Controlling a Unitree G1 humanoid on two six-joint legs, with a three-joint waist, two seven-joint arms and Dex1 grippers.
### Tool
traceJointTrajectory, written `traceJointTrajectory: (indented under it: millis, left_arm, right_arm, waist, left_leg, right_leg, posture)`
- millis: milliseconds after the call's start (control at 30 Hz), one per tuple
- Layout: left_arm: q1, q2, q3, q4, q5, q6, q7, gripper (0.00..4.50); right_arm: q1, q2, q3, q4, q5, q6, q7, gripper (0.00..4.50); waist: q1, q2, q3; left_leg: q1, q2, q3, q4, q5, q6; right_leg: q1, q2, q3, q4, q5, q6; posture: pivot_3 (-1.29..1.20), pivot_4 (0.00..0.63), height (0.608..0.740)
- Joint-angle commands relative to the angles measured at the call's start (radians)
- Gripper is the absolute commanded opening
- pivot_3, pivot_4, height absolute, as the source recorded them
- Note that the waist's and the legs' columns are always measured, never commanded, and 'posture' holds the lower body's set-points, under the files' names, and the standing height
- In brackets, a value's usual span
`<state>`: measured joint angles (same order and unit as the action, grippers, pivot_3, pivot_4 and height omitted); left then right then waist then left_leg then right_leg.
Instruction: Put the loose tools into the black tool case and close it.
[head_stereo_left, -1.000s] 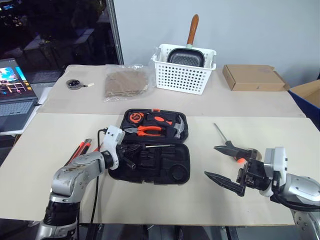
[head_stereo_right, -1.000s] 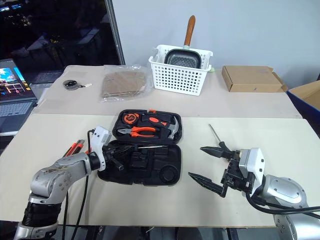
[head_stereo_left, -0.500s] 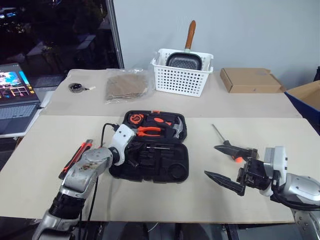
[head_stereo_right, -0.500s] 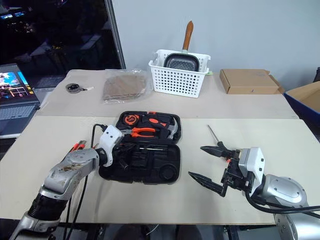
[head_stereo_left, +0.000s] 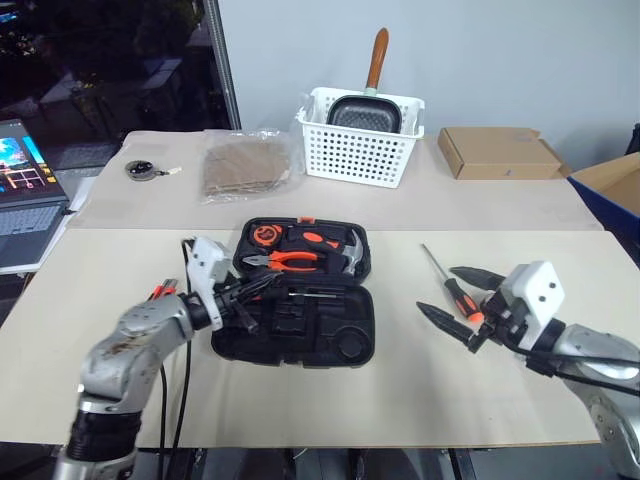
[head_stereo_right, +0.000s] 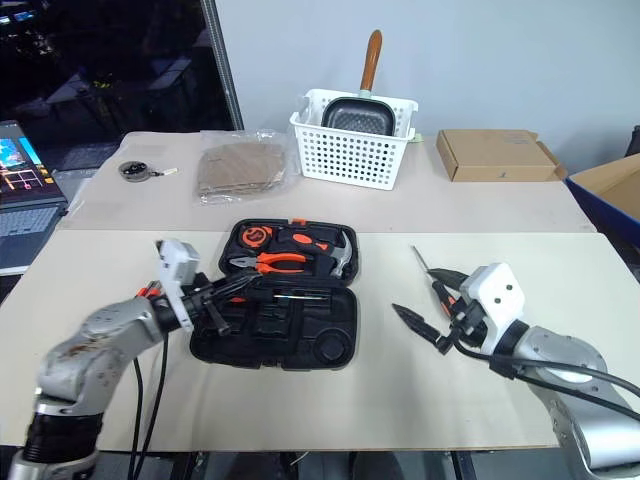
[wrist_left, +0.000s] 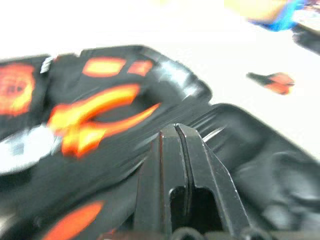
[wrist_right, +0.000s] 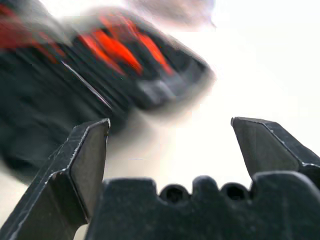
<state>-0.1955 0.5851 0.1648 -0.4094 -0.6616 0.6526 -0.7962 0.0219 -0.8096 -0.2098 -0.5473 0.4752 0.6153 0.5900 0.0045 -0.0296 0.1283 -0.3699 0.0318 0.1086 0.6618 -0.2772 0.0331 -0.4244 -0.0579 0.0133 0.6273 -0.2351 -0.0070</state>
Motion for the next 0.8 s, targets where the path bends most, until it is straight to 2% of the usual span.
traceJointTrajectory:
  millis: [33, 133, 267, 467, 633, 800]
  left_arm:
    - [0.002, 0.062, 0.021, -0.124, -0.085, -0.001, -0.085, 2.05]
    - [0.020, 0.105, 0.037, -0.198, -0.141, 0.023, -0.095, 3.17]
    - [0.068, 0.170, 0.074, -0.286, -0.212, 0.066, -0.082, 4.47]
    - [0.143, 0.247, 0.161, -0.366, -0.345, 0.125, -0.043, 4.47]
    - [0.200, 0.280, 0.212, -0.396, -0.358, 0.107, -0.035, 4.47]
    - [0.217, 0.276, 0.205, -0.416, -0.358, 0.096, -0.001, 4.50]
  right_arm:
    - [-0.077, -0.052, 0.032, 0.074, -0.041, 0.079, -0.001, 4.50]
    - [-0.141, -0.085, 0.069, 0.131, -0.056, 0.165, 0.001, 4.50]
    - [-0.287, -0.117, 0.123, 0.209, -0.045, 0.398, -0.016, 4.50]
    - [-0.437, -0.125, 0.214, 0.313, -0.041, 0.577, 0.019, 4.50]
    - [-0.520, -0.078, 0.303, 0.439, -0.084, 0.589, 0.018, 4.50]
    - [-0.545, -0.041, 0.355, 0.513, -0.134, 0.522, 0.020, 3.29]
  waist:
    - [0.000, 0.000, 0.000]
    - [0.002, 0.000, 0.000]
    - [-0.006, 0.000, 0.001]
    - [-0.013, 0.000, 0.001]
    - [-0.016, 0.000, 0.001]
    - [-0.016, 0.000, 0.001]
  left_leg:
    - [0.000, 0.000, 0.000, 0.000, 0.000, 0.000]
    - [0.000, -0.002, 0.000, 0.000, -0.002, 0.003]
    - [0.000, -0.002, 0.001, 0.000, -0.002, 0.003]
    - [0.000, -0.001, 0.000, 0.000, -0.002, 0.003]
    - [0.000, -0.002, 0.001, 0.000, -0.002, 0.003]
    - [0.000, -0.002, 0.001, 0.000, -0.002, 0.003]
  right_leg:
    - [0.000, 0.001, 0.000, -0.001, 0.000, 0.000]
    - [0.001, 0.000, 0.000, -0.001, -0.001, 0.002]
    - [0.001, 0.001, 0.000, -0.001, -0.001, 0.003]
    - [0.001, 0.002, 0.000, -0.001, -0.001, 0.003]
    - [0.001, 0.002, 0.000, -0.001, -0.001, 0.003]
    - [0.001, 0.003, 0.000, -0.001, -0.001, 0.003]
  posture:
    - [0.00, 0.150, 0.740]
    - [0.00, 0.150, 0.740]
    - [0.00, 0.150, 0.740]
    - [0.00, 0.150, 0.740]
    - [0.00, 0.150, 0.740]
    - [0.00, 0.150, 0.740]
